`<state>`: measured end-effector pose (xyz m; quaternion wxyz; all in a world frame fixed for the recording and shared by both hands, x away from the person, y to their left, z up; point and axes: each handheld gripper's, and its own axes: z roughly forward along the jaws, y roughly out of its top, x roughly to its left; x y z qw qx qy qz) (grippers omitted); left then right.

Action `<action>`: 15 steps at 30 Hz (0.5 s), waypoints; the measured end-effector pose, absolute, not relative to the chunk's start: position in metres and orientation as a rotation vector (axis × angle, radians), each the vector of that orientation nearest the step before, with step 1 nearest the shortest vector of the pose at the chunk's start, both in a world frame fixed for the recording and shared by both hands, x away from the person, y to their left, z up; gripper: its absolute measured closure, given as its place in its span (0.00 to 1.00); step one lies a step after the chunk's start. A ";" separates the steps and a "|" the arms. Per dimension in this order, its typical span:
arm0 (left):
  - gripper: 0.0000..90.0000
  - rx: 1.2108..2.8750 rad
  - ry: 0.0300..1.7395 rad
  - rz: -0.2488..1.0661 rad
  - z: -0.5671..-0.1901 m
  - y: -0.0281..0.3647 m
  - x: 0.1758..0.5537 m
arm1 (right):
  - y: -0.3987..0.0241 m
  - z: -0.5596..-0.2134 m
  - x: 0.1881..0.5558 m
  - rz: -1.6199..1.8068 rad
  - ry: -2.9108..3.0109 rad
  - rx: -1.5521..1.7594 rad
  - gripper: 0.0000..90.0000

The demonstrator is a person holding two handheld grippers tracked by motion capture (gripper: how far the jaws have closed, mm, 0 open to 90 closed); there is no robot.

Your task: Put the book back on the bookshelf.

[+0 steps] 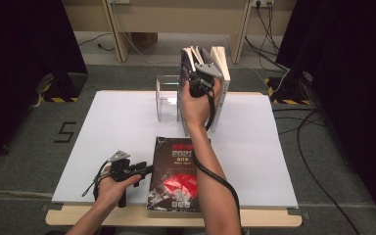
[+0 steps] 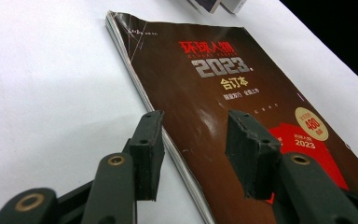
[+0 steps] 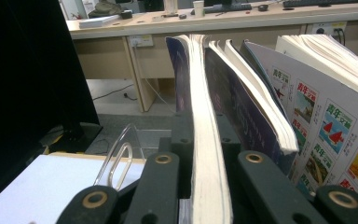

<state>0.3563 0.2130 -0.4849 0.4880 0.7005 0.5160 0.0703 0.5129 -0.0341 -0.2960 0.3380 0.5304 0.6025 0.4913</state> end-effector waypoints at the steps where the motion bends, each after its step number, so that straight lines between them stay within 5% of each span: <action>1: 0.62 1.703 1.256 0.171 -0.485 0.213 0.356 | -0.034 -0.296 0.515 1.276 1.566 1.385 0.92; 15: 0.62 1.703 1.255 0.170 -0.485 0.213 0.356 | -0.033 -0.300 0.525 1.265 1.547 1.414 0.92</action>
